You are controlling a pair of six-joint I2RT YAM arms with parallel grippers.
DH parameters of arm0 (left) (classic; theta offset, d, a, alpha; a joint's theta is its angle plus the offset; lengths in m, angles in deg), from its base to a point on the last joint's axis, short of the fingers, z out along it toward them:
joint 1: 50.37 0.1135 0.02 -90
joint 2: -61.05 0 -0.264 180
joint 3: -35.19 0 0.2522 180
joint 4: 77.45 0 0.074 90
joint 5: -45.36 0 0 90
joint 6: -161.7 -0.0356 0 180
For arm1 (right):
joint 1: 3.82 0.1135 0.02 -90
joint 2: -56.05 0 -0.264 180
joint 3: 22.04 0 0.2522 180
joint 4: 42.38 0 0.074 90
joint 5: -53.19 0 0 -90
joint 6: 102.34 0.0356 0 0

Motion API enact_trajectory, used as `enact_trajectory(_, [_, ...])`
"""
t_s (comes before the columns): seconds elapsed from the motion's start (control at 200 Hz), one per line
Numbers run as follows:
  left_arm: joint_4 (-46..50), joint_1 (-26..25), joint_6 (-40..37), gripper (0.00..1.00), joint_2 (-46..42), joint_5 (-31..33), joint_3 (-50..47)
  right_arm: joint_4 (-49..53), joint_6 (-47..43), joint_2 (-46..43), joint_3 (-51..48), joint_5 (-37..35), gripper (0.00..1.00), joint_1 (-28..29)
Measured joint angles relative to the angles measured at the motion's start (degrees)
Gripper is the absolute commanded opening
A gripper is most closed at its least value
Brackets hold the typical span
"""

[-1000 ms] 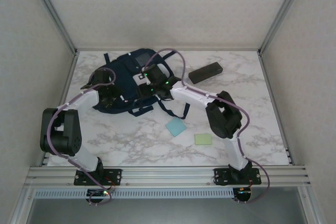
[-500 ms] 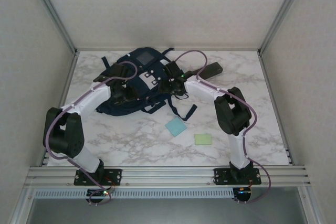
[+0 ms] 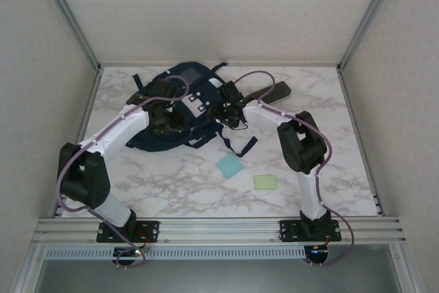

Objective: Pack the student bag

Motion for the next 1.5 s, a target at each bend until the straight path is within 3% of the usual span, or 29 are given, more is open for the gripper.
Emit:
enact_trajectory(0.345, [-3.2,-6.1,2.0,0.41,12.2,1.9,5.1,-2.3,1.9,0.2,-1.5,0.4,0.68,-0.2])
enact_trajectory(0.616, [-2.3,-6.2,3.0,0.35,16.5,6.4,6.1,-2.5,2.8,0.2,-1.5,0.5,0.68,-0.2])
enact_trajectory(1.031, [-2.6,-6.3,3.0,0.36,18.7,5.5,5.6,-2.5,2.8,0.2,-1.5,0.5,0.68,-0.2])
enact_trajectory(1.276, [-2.2,-6.4,2.3,0.24,19.2,4.4,5.0,-2.4,2.7,0.2,-1.5,0.5,0.68,-0.2])
enact_trajectory(1.502, [-1.9,-7.1,1.5,0.06,20.7,3.3,5.0,-2.4,2.7,0.2,-1.5,0.5,0.68,-0.2])
